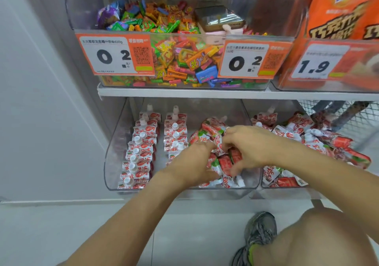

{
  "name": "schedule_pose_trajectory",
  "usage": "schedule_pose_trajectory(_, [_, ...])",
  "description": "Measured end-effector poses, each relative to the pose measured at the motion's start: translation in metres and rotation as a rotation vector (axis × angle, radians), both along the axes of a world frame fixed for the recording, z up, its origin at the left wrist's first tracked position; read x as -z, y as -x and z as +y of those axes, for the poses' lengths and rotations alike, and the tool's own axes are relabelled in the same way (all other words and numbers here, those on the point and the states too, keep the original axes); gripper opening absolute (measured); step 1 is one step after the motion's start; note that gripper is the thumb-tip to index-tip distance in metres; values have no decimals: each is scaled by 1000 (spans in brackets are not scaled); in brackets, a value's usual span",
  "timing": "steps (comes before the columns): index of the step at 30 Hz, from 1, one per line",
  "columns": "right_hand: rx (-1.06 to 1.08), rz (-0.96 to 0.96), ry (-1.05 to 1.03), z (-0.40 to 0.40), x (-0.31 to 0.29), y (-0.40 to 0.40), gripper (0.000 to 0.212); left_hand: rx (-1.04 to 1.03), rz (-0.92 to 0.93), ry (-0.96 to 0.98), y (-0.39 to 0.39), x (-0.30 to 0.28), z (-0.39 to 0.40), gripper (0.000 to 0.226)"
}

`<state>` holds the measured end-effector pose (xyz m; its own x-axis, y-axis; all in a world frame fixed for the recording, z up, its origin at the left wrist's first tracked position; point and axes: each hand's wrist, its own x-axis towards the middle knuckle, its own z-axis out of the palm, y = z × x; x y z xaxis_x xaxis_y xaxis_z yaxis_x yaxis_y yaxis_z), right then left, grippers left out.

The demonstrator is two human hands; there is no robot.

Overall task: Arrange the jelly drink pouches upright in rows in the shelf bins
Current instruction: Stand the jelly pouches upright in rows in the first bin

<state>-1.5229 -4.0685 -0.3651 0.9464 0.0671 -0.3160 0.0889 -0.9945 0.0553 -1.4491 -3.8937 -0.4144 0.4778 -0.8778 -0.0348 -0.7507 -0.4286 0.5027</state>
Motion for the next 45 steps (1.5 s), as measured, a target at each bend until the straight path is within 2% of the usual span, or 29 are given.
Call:
schedule_pose_trajectory(3, [-22,55,-9,-3,-1,0,69,42,-109,-234,-10,9,-15,66])
schedule_pose_trajectory(6, [-86,51,103,-1,5,-1,79,53,-208,-268,-10,9,-25,55])
schedule_pose_trajectory(9, [-116,25,231,3,12,-3,87,-4,-165,-203,-21,0,-22,42])
schedule_pose_trajectory(15, [-131,5,290,6,18,-4,95,-227,-70,104,-36,-32,16,44])
schedule_pose_trajectory(21, [-104,39,338,23,22,-4,90,-517,396,301,-34,-43,47,41])
schedule_pose_trajectory(25, [-12,77,201,30,25,-7,81,-592,794,429,-27,-35,56,40])
schedule_pose_trajectory(27, [32,104,99,27,23,-9,79,-594,869,441,-23,-27,59,45])
schedule_pose_trajectory(29, [43,109,4,23,19,-11,72,-608,903,475,-20,-24,59,41])
schedule_pose_trajectory(31, [51,109,-46,21,14,-12,65,-614,893,501,-22,-23,58,36])
schedule_pose_trajectory(36, [113,147,-110,16,10,-19,61,-636,789,558,-30,-19,57,41])
schedule_pose_trajectory(42, [173,137,-235,0,-35,-27,50,-612,542,504,-27,-10,59,49])
schedule_pose_trajectory(45, [67,101,-245,8,-46,-24,51,-579,466,499,-25,-12,58,48])
